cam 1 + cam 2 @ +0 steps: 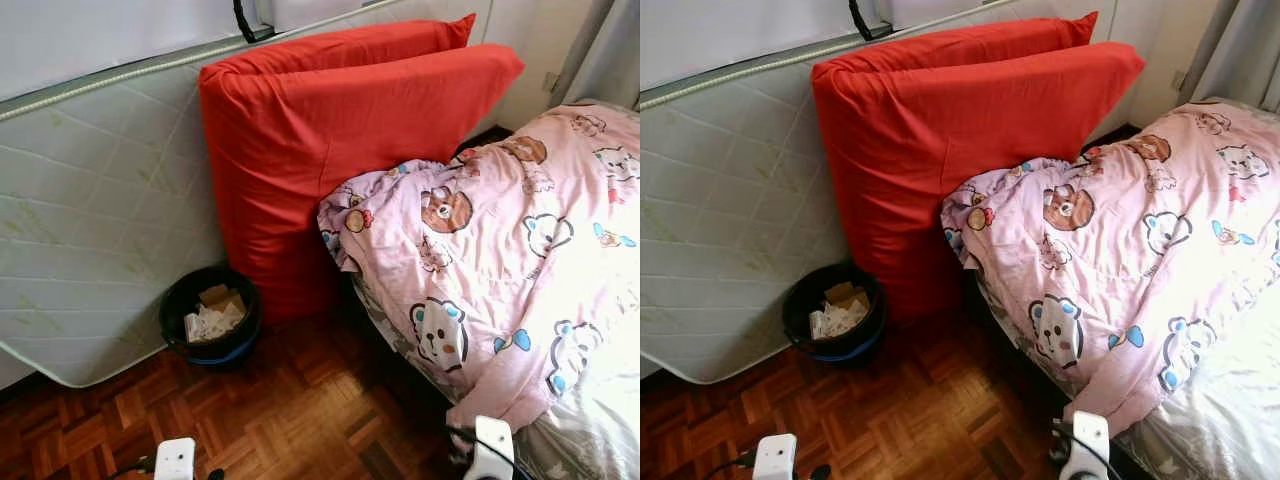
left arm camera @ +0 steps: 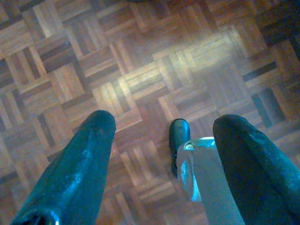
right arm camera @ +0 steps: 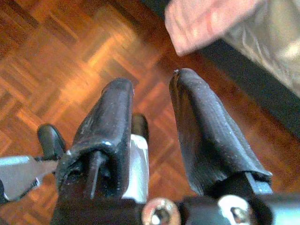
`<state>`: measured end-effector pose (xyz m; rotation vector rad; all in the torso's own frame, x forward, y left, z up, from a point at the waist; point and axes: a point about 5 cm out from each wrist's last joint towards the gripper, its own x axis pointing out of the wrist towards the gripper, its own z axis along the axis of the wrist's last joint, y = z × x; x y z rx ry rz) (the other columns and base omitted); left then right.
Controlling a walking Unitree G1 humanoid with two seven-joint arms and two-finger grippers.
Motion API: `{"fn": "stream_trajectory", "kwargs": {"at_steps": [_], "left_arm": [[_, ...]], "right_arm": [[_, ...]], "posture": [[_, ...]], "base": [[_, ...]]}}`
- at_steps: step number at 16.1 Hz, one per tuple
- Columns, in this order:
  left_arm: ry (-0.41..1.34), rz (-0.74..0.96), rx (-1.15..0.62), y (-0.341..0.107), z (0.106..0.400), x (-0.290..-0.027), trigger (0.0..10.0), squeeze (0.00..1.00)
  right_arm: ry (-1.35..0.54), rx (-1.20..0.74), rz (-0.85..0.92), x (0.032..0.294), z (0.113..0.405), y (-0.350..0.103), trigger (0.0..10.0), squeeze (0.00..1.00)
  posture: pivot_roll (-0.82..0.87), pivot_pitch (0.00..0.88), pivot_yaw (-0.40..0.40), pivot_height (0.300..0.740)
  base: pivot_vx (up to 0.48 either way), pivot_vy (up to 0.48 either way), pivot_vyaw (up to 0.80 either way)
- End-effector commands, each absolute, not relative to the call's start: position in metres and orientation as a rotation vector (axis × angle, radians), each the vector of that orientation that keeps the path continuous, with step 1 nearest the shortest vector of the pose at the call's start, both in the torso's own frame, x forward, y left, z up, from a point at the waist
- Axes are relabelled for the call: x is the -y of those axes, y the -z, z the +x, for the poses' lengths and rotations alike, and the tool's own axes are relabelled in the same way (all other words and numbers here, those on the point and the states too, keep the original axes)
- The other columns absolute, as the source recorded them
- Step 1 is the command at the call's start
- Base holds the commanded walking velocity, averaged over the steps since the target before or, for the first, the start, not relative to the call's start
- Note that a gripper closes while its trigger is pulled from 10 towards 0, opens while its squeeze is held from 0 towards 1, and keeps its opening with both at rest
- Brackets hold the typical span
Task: Clean up the room
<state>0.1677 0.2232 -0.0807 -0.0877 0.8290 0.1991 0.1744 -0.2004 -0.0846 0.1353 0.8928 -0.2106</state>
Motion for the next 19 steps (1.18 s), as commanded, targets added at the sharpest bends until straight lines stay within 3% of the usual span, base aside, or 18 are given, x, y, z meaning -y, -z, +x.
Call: {"fn": "stream_trajectory", "kwargs": {"at_steps": [1,13,19], "left_arm": [[-0.232,-0.103,-0.872,0.085,0.157,-0.229,10.0,0.00],[-0.202,-0.135,-0.820,0.083,0.170,-0.205,10.0,0.00],[-0.206,-0.136,-0.825,0.083,0.171,-0.206,10.0,0.00]], "right_arm": [[0.191,-0.913,0.132,0.195,0.170,0.088,10.0,0.00],[0.099,-0.928,0.023,0.198,0.169,0.088,10.0,0.00],[0.094,-0.903,0.015,0.193,0.177,0.085,10.0,0.00]], "posture": [[-0.07,0.019,0.032,0.740],[-0.08,0.000,-0.012,0.740],[-0.07,0.000,-0.007,0.740]], "base": [[0.000,0.000,0.00],[0.000,0.000,0.00],[0.000,0.000,0.71]]}}
